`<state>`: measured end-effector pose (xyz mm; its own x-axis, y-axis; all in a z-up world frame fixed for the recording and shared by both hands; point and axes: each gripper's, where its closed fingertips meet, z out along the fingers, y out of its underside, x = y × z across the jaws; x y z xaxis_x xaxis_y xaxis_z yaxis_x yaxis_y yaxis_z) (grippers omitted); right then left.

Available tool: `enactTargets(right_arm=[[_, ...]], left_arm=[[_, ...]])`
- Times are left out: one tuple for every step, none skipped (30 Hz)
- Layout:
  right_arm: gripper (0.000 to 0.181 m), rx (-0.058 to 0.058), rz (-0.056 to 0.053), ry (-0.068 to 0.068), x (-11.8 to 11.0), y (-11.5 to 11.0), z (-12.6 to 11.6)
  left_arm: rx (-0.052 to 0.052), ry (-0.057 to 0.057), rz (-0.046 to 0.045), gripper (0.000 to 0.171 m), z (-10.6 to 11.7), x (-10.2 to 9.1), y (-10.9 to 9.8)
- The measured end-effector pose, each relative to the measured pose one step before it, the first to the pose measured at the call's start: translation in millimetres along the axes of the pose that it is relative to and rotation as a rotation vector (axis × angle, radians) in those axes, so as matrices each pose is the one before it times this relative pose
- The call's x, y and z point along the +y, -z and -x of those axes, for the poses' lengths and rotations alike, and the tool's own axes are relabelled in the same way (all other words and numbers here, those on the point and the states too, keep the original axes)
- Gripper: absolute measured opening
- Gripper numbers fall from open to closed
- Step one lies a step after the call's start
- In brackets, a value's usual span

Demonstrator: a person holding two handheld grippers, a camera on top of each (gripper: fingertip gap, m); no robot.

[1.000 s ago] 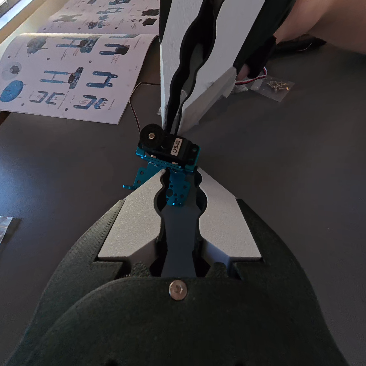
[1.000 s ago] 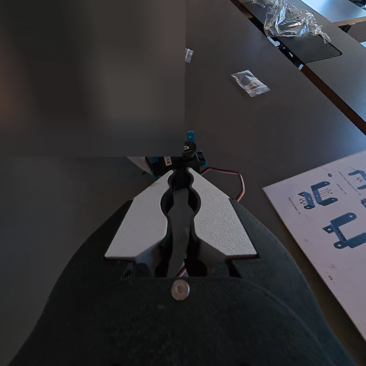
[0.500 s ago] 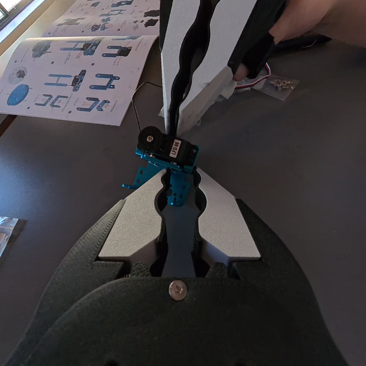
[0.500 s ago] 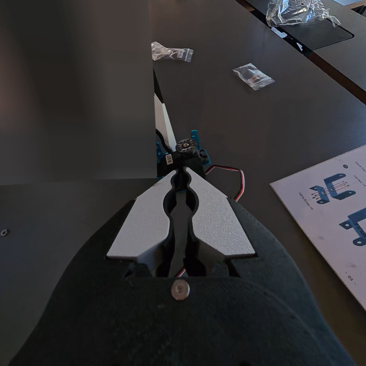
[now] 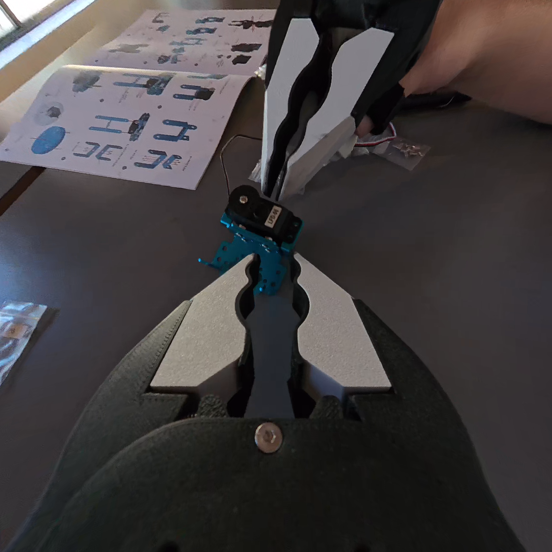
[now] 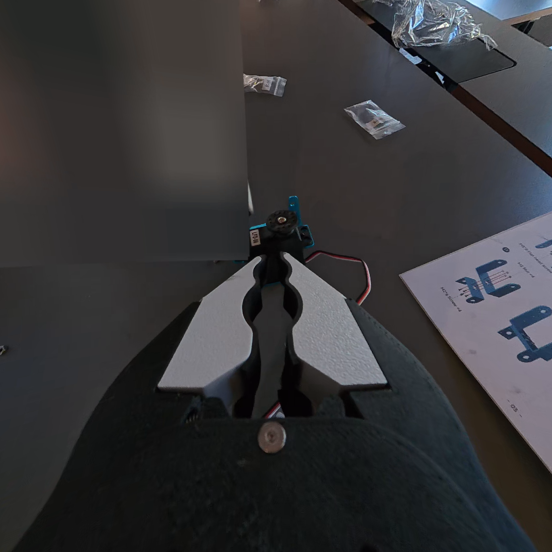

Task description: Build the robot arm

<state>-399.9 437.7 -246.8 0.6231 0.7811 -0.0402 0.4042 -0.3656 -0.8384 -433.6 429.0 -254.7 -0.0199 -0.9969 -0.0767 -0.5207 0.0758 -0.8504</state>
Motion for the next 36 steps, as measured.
enactTargets(right_arm=[[0.007, -0.0009, -0.0027, -0.0015, -0.23, 0.41, 0.16], [0.007, -0.0017, -0.004, -0.0006, -0.42, 0.31, 0.21], [0.007, -0.0025, -0.0017, -0.0016, -0.07, -0.03, 0.33], [0.007, -0.0009, 0.0025, -0.0003, 0.49, -0.17, 0.19], [0.008, -0.0003, 0.0044, 0.0021, 0.71, -0.31, 0.25], [0.008, -0.0013, 0.0043, 0.0031, 0.64, -0.23, 0.55], [0.009, -0.003, 0.0031, 0.0035, 0.26, -0.12, 0.98], [0.008, -0.0029, 0.0033, 0.0044, 0.14, 0.01, 1.27], [0.009, 0.0039, 0.0032, 0.0056, 0.23, 0.17, 0.33], [0.009, 0.0049, 0.0027, 0.0049, 0.23, 0.45, 0.14], [0.009, 0.0031, 0.0023, 0.0032, 0.15, 0.58, 0.17], [0.009, 0.0026, 0.0005, 0.0033, -0.15, 0.76, 0.2], [0.009, 0.0035, -0.0011, 0.0028, -0.51, 0.99, 0.06], [0.009, 0.0027, -0.0026, 0.0014, -0.71, 1.27, 0.03], [0.009, 0.0032, -0.0033, 0.0012, -0.9, 1.45, -0.02], [0.009, 0.0039, -0.0037, 0.0013, -0.89, 1.52, 0.02], [0.01, 0.0032, -0.0036, 0.0003, -0.66, 1.5, -0.02], [0.009, 0.0025, -0.0028, -0.0001, -0.45, 1.55, 0.19], [0.009, 0.0029, -0.0022, -0.0003, -0.08, 1.48, 0.21], [0.009, 0.0028, 0.0007, -0.0006, 0.51, 1.42, 0.08], [0.009, 0.0049, 0.0023, 0.0014, 0.6, 1.34, -0.16], [0.009, 0.0069, 0.0026, 0.0038, 0.48, 1.48, -0.61], [0.009, 0.0062, 0.0017, 0.0035, 0.04, 1.3, -0.68], [0.009, 0.0032, -0.0015, 0.0009, -0.68, 1.55, -0.43], [0.009, 0.0009, -0.003, -0.0023, -0.79, 1.58, -0.16], [0.009, 0.0008, -0.0039, -0.0027, -0.91, 1.53, -0.26], [0.009, 0.0028, -0.0036, -0.0032, -0.6, 1.62, -0.54], [0.009, 0.0013, -0.0021, -0.0046, -0.5, 1.38, -0.48], [0.01, -0.0024, 0.0005, -0.0062, -0.11, 1.23, 0.13], [0.01, -0.003, 0.0012, -0.0118, -0.2, 1.36, -0.03], [0.011, -0.0069, -0.0021, -0.0201, -0.63, 1.27, 0.2], [0.011, -0.0171, -0.0082, -0.0283, -1.53, 1.52, 1.47], [0.012, -0.0302, -0.0157, -0.0408, -2.52, 1.68, 2.77], [0.014, -0.0425, -0.0191, -0.0525, -3.02, 1.68, 4.14], [0.016, -0.0545, -0.0188, -0.0598, -3.15, 1.45, 5.91], [0.017, -0.0609, -0.0223, -0.0555, -3.92, 1.19, 7.37]], left_arm=[[0.0297, 0.0154, 0.01507, 0.018, -3.7, 4.8, 2.91], [0.0254, 0.0187, 0.02134, 0.016, -3.3, 6.68, 1.77], [0.0068, 0.0136, 0.01381, 0.016, -0.75, 5.4, 0.78], [0.0062, 0.0031, -0.01322, 0.014, -1.17, -0.56, 0.62], [0.0006, -0.0004, -0.00163, 0.014, -0.53, -0.77, -0.38], [0.0017, -0.003, 0.00819, 0.015, -0.81, -0.57, -1.1], [-0.0013, -0.0028, 0.00382, 0.017, -0.89, -1.32, -1.22], [0.0056, 0.0006, 0.00315, 0.018, -2.19, -1.23, -1.51], [0.0067, 0.0045, 0.01078, 0.019, -2.58, 0.2, -1.84], [0.0028, 0.0034, 0.01758, 0.019, -2.11, 1.57, -2.28], [0.0003, -0.0034, 0.02282, 0.019, -1.86, 2.59, -2.44], [-0.0033, -0.0106, 0.02597, 0.02, -1.52, 2.9, -2.23], [-0.0117, -0.0096, 0.01843, 0.02, -0.2, 1.86, -1.93], [-0.0191, 0.0021, 0.01125, 0.02, 1.55, 0.96, -1.75], [-0.0073, 0.0206, 0.01015, 0.021, 0.45, 0.82, -2.01], [0.0237, 0.0289, 0.0107, 0.022, -3.69, 0.76, -2.39], [0.0235, 0.0269, 0.00969, 0.023, -3.46, 0.63, -2.63], [0.0104, 0.018, 0.00378, 0.025, -1.72, -0.13, -1.67], [-0.0032, 0.0008, 0.00157, 0.025, -0.6, 0.13, -0.11], [-0.0207, -0.0191, 0.00472, 0.022, 1.34, 0.6, 0.17], [-0.0329, -0.0314, 0.00493, 0.016, 2.73, 0.97, -0.01], [-0.0293, -0.0324, 0.00094, 0.01, 1.97, 0.57, -0.17], [-0.0106, -0.0245, -0.00185, 0.01, -0.31, -0.08, -0.26], [-0.0029, -0.009, -0.00102, 0.01, -0.36, -0.03, 0.04], [0.0055, 0.0025, -0.00159, 0.01, -0.25, 0.1, 0.16], [0.0094, 0.0072, -0.00464, 0.01, -0.15, 0.14, 0.52], [0.0122, 0.0086, -0.00931, 0.01, -0.26, -0.32, 0.72], [0.0128, 0.0048, -0.01536, 0.01, -0.37, -1.41, 1.46], [0.0029, 0.0016, -0.02471, 0.01, 0.82, -3.33, 2.65], [-0.0101, 0.0042, -0.03559, 0.01, 2.77, -5.72, 4.02], [-0.0062, 0.0055, -0.04507, 0.009, 2.18, -7.42, 4.84], [0.0018, 0.0039, -0.05234, 0.009, 0.9, -8.65, 4.91], [0.008, -0.0042, -0.05959, 0.009, -0.89, -9.81, 4.97], [0.0015, -0.0121, -0.0582, 0.009, -0.81, -9.58, 4.37], [-0.011, -0.0166, -0.04787, 0.009, 0.38, -8.18, 3.36], [-0.0003, -0.0233, -0.03923, 0.009, -1.87, -7.05, 2.29]])
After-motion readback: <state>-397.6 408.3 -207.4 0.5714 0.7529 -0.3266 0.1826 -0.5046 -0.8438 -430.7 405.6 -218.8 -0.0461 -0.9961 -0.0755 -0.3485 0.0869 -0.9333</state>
